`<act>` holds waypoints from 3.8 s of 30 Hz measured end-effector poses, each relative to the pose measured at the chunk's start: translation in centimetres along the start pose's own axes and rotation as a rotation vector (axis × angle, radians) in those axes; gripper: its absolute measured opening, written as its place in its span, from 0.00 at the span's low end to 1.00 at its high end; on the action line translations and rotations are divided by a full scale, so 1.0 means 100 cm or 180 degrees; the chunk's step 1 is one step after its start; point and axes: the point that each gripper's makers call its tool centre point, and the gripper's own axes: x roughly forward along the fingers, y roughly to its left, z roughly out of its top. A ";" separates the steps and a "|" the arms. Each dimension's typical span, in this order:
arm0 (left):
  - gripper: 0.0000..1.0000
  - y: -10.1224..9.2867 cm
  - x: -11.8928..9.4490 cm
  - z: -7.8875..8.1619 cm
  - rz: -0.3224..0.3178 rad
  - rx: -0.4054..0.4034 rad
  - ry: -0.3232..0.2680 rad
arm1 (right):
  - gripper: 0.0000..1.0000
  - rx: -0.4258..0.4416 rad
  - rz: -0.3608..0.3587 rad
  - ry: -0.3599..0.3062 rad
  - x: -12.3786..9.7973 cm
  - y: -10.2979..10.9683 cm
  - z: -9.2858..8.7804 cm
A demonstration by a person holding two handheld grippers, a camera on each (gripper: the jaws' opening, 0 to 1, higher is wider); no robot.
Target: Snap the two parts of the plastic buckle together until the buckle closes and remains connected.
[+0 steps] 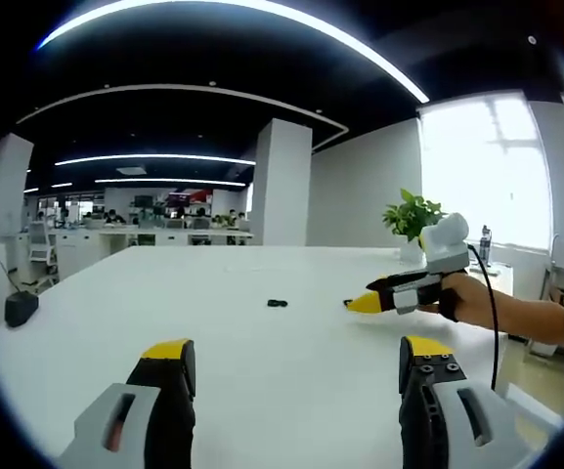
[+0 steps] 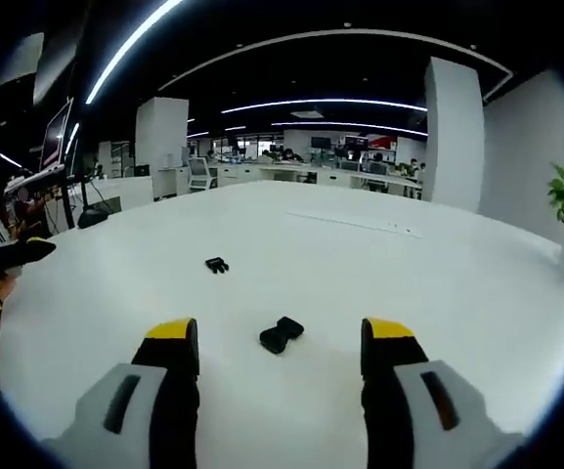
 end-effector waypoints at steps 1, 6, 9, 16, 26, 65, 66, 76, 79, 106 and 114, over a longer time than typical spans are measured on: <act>0.87 0.001 0.000 0.000 0.0005 0.0000 0.0002 | 0.68 0.0018 -0.0023 -0.0002 0.000 0.000 -0.001; 0.87 0.003 0.000 -0.001 0.0010 -0.0030 0.0002 | 0.68 0.0061 -0.0093 0.0030 0.001 0.000 -0.006; 0.87 0.004 0.000 -0.002 0.0020 -0.0030 0.0013 | 0.67 0.0112 -0.0108 0.0037 0.000 0.000 -0.007; 0.87 0.002 0.000 -0.003 0.0015 -0.0027 0.0017 | 0.63 0.0171 -0.0159 0.0039 0.001 0.001 -0.006; 0.87 -0.001 0.002 -0.003 -0.0011 -0.0012 0.0034 | 0.48 0.0089 -0.0236 0.0151 0.004 0.002 -0.011; 0.87 -0.002 0.003 0.000 -0.0025 -0.0040 -0.0006 | 0.12 0.0036 0.0084 0.0068 -0.005 0.013 -0.017; 0.87 -0.003 0.003 0.001 -0.0033 -0.0038 -0.0009 | 0.12 0.0051 0.0098 0.0063 -0.004 0.010 -0.015; 0.87 -0.014 0.008 0.006 -0.0071 -0.0015 -0.0066 | 0.12 0.0027 0.0543 0.0059 -0.014 0.006 -0.016; 0.87 -0.015 0.008 0.005 -0.0083 -0.0014 -0.0042 | 0.12 0.0211 0.0906 0.0107 -0.012 0.009 -0.016; 0.87 0.000 0.004 -0.002 0.0028 -0.0012 0.0023 | 0.12 -0.0521 0.1955 0.0236 -0.004 0.025 -0.016; 0.87 0.000 0.002 0.000 0.0036 0.0000 0.0005 | 0.13 -0.0861 0.1944 0.0224 -0.002 0.023 -0.016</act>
